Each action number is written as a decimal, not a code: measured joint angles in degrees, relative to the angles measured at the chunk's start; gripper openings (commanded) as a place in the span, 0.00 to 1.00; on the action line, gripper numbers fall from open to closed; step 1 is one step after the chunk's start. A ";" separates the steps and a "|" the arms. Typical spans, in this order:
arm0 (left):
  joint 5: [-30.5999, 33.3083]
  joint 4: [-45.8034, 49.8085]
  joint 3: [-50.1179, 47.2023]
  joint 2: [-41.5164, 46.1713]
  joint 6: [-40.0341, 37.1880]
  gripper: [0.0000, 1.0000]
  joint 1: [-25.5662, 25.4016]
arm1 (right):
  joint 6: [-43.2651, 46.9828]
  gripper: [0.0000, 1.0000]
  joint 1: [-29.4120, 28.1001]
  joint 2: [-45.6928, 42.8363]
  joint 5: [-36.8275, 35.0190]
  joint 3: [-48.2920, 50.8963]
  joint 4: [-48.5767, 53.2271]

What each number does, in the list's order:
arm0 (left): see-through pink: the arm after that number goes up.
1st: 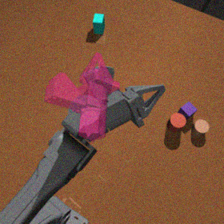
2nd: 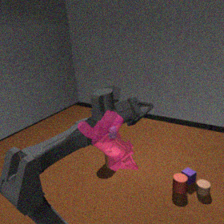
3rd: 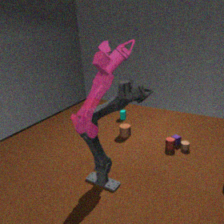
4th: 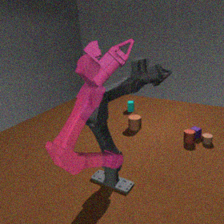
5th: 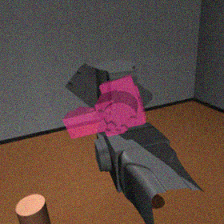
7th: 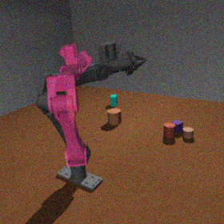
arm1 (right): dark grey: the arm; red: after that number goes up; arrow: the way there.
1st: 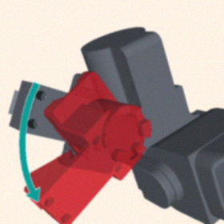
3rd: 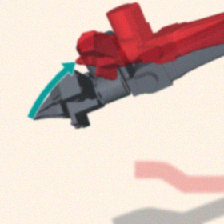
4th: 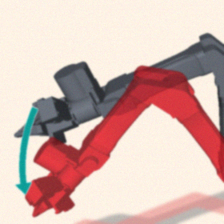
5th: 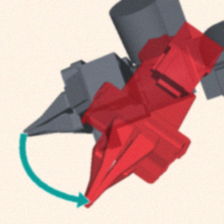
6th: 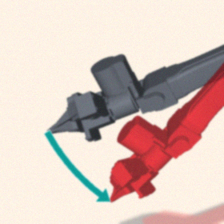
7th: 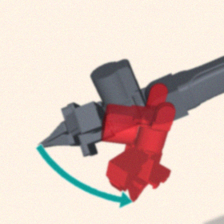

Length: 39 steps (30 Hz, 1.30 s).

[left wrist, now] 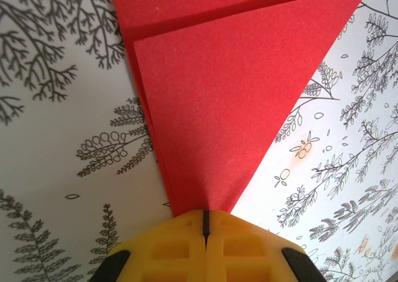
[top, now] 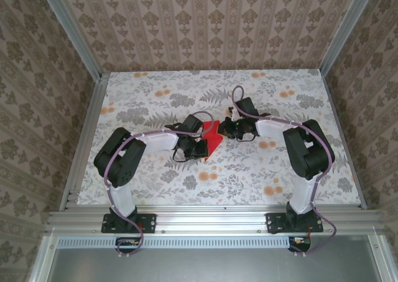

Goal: Fold a paper plane with a square sheet of paper (pick it up from the middle)
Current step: Third fold the triangle at the center of the table.

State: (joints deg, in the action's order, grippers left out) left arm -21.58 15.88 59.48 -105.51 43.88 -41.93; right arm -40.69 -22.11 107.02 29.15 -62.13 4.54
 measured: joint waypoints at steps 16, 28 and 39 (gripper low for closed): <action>-0.52 -0.09 0.11 0.02 -0.07 0.00 0.02 | -2.67 0.13 -2.05 5.01 1.75 1.31 -1.68; -4.09 -4.17 -0.04 0.02 0.04 0.06 0.39 | -2.54 0.13 -2.05 5.11 1.31 1.05 -1.05; -3.91 -3.72 0.09 -1.40 -0.02 0.05 0.33 | -2.56 0.13 -2.05 5.40 1.07 0.46 -0.02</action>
State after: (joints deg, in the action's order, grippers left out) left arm -25.50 12.16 59.57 -106.91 43.86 -41.60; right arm -43.24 -24.16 112.42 30.22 -61.67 4.51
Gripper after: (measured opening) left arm 0.056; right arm 0.126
